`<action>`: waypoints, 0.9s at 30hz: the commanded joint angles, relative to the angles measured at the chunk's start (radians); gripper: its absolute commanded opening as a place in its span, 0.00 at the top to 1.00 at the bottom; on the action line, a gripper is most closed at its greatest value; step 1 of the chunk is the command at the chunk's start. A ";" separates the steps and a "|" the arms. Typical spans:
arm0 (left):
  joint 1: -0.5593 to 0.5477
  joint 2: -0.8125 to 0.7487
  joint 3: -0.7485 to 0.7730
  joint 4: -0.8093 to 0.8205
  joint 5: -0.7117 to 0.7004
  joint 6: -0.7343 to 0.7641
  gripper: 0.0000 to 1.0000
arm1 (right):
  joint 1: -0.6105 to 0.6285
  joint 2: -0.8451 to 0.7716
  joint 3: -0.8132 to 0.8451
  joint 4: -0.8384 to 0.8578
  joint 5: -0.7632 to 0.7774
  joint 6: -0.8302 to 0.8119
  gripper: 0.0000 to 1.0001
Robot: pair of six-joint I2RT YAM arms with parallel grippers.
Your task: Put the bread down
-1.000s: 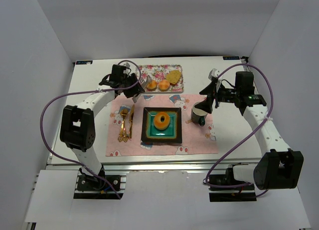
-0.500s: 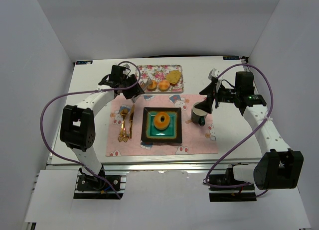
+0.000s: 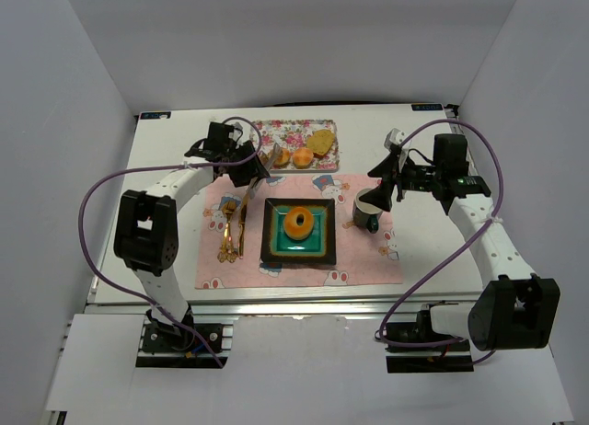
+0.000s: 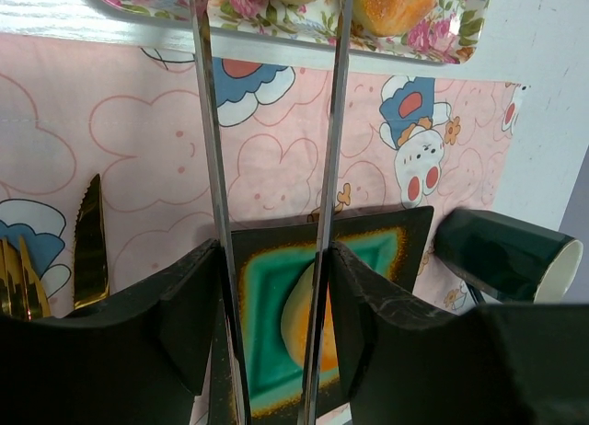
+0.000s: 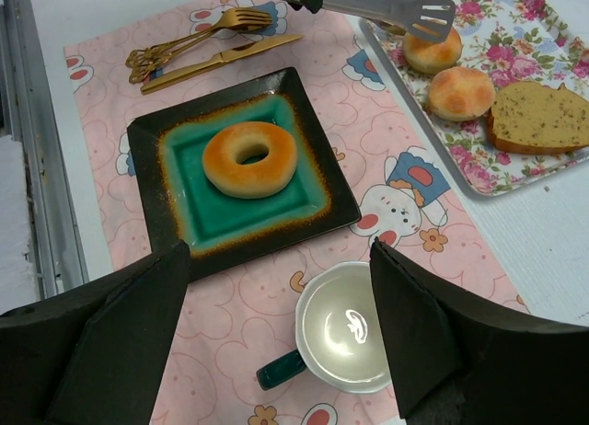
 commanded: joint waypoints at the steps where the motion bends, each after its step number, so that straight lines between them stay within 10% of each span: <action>1: 0.006 0.006 0.041 -0.003 0.025 0.007 0.41 | -0.004 -0.017 -0.004 0.025 -0.020 0.006 0.17; 15: 0.011 0.037 0.080 -0.015 0.076 -0.014 0.46 | -0.004 -0.020 -0.008 0.030 -0.024 0.011 0.17; 27: 0.021 0.043 0.096 -0.020 0.103 -0.024 0.87 | -0.002 -0.020 -0.002 0.030 -0.028 0.018 0.17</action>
